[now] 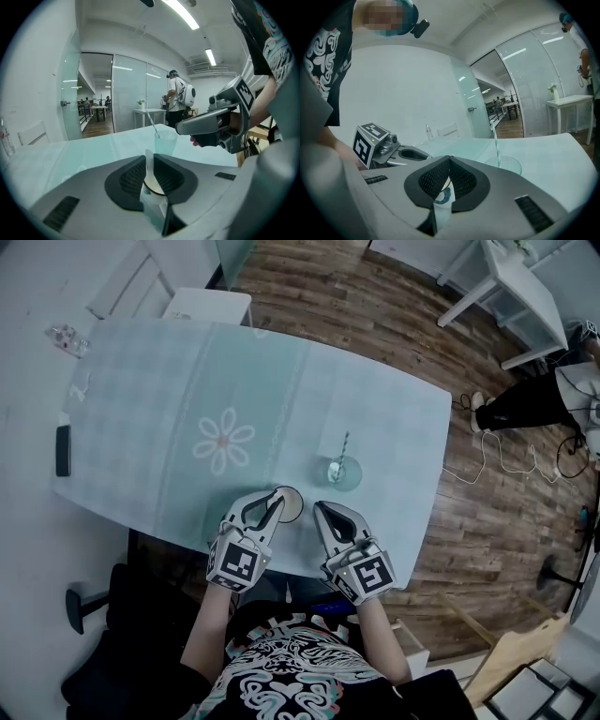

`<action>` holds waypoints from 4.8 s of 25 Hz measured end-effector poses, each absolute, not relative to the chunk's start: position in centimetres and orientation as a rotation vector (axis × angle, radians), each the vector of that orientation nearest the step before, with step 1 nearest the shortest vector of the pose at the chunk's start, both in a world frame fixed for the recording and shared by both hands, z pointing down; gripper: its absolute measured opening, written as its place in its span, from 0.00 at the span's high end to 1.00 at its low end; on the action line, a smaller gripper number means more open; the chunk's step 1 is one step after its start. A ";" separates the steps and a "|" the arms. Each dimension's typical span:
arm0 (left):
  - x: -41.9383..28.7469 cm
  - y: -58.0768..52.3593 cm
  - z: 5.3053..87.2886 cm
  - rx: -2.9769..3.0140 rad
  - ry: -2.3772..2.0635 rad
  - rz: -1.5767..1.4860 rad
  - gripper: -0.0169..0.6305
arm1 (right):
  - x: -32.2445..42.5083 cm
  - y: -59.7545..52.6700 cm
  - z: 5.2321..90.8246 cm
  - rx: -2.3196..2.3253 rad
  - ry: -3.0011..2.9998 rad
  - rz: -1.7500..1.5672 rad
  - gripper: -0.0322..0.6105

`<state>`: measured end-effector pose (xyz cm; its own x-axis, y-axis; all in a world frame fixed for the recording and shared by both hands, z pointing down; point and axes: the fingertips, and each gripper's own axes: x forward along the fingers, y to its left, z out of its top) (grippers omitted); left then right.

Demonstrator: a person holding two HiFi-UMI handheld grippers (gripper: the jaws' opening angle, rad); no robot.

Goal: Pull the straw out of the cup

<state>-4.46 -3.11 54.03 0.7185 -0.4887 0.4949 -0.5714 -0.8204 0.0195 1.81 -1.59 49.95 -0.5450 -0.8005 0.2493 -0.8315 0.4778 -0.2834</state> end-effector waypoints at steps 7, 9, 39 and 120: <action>-4.8 -2.5 54.1 2.748 -0.854 0.767 0.88 | 1.4 -1.9 49.6 1.454 -2.647 0.572 0.97; -4.9 -2.2 54.1 2.750 -0.852 0.781 0.88 | 1.3 -2.0 49.5 1.453 -2.651 0.567 0.97; -6.3 -3.9 51.8 2.636 -0.939 0.598 0.89 | 1.0 -1.8 47.6 1.449 -2.676 0.478 0.97; -12.8 -5.4 44.2 2.420 -1.088 0.002 0.89 | 2.6 -2.6 43.4 1.573 -2.650 0.378 0.97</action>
